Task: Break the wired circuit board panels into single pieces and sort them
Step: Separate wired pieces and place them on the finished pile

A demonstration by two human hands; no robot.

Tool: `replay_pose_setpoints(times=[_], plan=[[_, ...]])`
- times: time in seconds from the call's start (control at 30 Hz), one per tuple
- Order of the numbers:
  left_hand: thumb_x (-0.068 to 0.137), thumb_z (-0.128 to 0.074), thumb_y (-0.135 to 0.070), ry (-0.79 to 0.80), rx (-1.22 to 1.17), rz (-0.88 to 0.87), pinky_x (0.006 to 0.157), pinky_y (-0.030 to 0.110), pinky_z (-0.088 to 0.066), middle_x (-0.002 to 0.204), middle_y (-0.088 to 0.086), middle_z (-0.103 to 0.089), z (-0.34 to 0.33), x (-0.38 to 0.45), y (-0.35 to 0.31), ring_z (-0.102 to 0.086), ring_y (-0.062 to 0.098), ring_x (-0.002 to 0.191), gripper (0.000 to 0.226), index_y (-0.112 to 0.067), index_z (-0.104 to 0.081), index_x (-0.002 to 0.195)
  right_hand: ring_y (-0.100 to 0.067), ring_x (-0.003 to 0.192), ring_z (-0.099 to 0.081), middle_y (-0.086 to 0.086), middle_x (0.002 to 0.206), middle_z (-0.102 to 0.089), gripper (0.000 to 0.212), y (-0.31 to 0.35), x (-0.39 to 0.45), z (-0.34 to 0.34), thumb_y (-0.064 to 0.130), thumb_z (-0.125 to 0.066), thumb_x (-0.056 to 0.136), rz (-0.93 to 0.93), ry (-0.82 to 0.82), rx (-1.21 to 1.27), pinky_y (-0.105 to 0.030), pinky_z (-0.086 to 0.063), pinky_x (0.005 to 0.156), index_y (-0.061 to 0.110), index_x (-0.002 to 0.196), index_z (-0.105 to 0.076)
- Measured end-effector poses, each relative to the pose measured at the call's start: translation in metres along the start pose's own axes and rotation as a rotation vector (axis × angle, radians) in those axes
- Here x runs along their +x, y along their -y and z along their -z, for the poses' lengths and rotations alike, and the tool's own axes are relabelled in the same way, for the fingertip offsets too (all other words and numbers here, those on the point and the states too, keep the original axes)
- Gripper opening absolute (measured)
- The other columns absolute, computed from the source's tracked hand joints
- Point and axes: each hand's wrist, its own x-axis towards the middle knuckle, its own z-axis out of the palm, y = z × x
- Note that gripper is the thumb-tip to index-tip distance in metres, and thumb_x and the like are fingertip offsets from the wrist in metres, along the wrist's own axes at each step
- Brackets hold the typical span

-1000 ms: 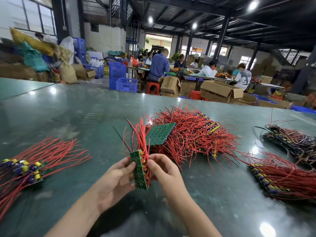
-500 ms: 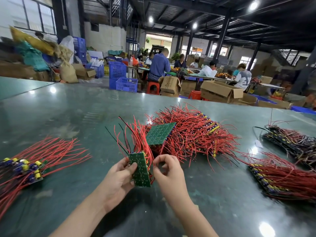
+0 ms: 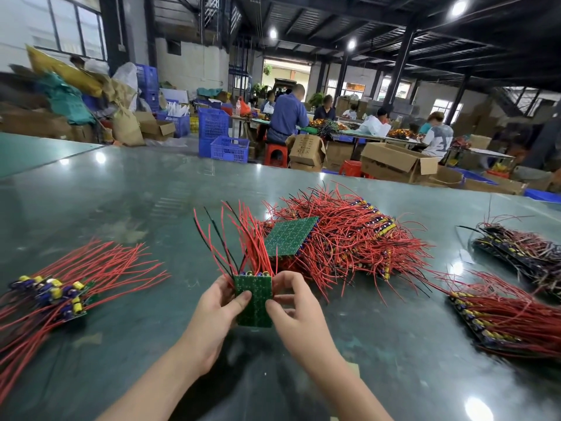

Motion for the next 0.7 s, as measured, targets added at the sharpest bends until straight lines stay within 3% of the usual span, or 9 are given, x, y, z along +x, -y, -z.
replay_pose_setpoints(times=[0.1,0.2,0.3,0.43,0.6,0.7], plan=[[0.09,-0.05,0.006,-0.009,0.001,-0.016,0.072,0.026,-0.056,0.09,0.002,-0.074,-0.001,0.0,0.001,-0.069,0.014,0.086,0.02,-0.007,-0.059,0.103,0.0,0.084,-0.06,0.015,0.098,-0.061,0.03,0.0,0.001,0.002,0.008,-0.057,0.083,0.003,0.002,-0.01,-0.017,-0.046,0.07,0.035,0.094,-0.054],[0.09,-0.051,0.005,-0.005,-0.03,-0.014,0.062,0.024,-0.056,0.088,0.003,-0.074,0.001,0.001,0.0,-0.07,0.013,0.079,0.018,-0.007,-0.06,0.101,-0.001,0.088,-0.06,0.016,0.104,-0.061,0.034,0.0,0.001,0.003,0.009,-0.058,0.083,0.031,0.015,-0.021,-0.023,-0.048,0.079,0.036,0.105,-0.056],[0.089,-0.052,0.007,-0.007,-0.023,-0.017,0.064,0.024,-0.057,0.09,0.004,-0.074,0.003,0.002,0.001,-0.07,0.014,0.081,0.02,-0.007,-0.06,0.102,0.001,0.091,-0.059,0.017,0.111,-0.06,0.041,-0.003,0.001,0.002,0.007,-0.059,0.083,0.049,0.06,-0.055,-0.014,-0.047,0.078,0.03,0.117,-0.054],[0.088,-0.055,0.006,-0.009,0.071,-0.04,0.064,0.018,-0.053,0.088,-0.003,-0.074,0.001,0.0,0.004,-0.069,0.007,0.081,0.021,-0.01,-0.062,0.102,-0.007,0.085,-0.064,0.011,0.099,-0.066,0.033,-0.007,0.004,0.005,0.004,-0.063,0.082,-0.019,0.036,0.067,-0.019,-0.051,0.079,0.029,0.103,-0.056],[0.086,-0.058,0.006,-0.028,0.097,-0.042,0.085,0.038,-0.051,0.096,0.007,-0.074,0.003,0.001,0.006,-0.067,0.02,0.093,0.021,-0.006,-0.064,0.102,-0.007,0.087,-0.066,0.009,0.097,-0.069,0.031,-0.015,0.004,0.003,0.002,-0.066,0.082,-0.03,0.005,0.097,-0.019,-0.051,0.081,0.026,0.101,-0.06],[0.083,-0.063,0.002,0.002,0.098,-0.004,0.081,0.032,-0.056,0.097,0.009,-0.074,0.005,0.003,0.008,-0.068,0.019,0.092,0.02,-0.007,-0.067,0.1,-0.003,0.081,-0.064,0.003,0.094,-0.07,0.027,-0.02,0.006,0.001,-0.001,-0.066,0.082,-0.093,-0.037,0.163,-0.016,-0.05,0.077,0.021,0.097,-0.061]])
